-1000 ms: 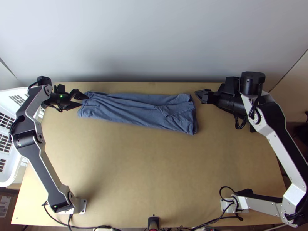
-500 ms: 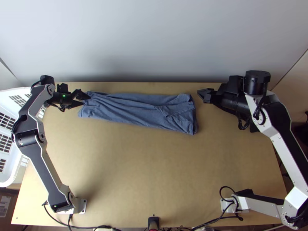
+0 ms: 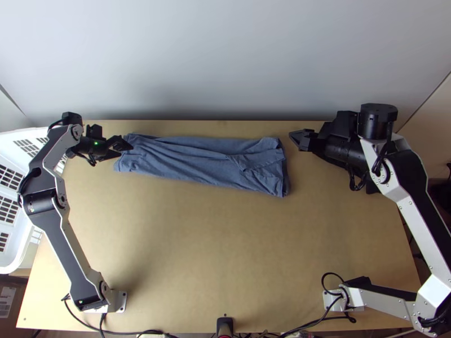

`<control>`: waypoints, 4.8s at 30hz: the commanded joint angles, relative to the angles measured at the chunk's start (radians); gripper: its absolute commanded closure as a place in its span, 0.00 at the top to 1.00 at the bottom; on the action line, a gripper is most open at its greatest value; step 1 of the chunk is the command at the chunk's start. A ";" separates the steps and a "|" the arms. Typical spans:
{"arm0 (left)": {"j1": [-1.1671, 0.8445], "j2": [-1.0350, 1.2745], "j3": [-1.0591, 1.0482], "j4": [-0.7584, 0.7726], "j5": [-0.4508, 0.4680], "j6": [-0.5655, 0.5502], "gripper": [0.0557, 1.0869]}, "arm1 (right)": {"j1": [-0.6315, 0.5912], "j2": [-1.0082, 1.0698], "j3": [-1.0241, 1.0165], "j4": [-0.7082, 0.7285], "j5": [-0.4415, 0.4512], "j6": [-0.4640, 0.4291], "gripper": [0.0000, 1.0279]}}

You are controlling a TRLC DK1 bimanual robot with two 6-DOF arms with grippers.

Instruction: Fold the t-shirt

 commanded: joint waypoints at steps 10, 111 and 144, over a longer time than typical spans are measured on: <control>-0.012 -0.039 0.003 -0.033 0.242 -0.178 0.03 | -0.009 0.006 -0.043 0.002 0.000 -0.008 0.96; -0.823 -0.002 0.433 0.004 -0.109 -0.450 0.03 | -0.009 -0.194 -0.627 0.313 0.000 0.050 0.96; -1.055 0.196 0.471 0.605 -0.186 -0.658 0.96 | -0.044 -0.236 -0.779 0.381 0.000 0.042 0.96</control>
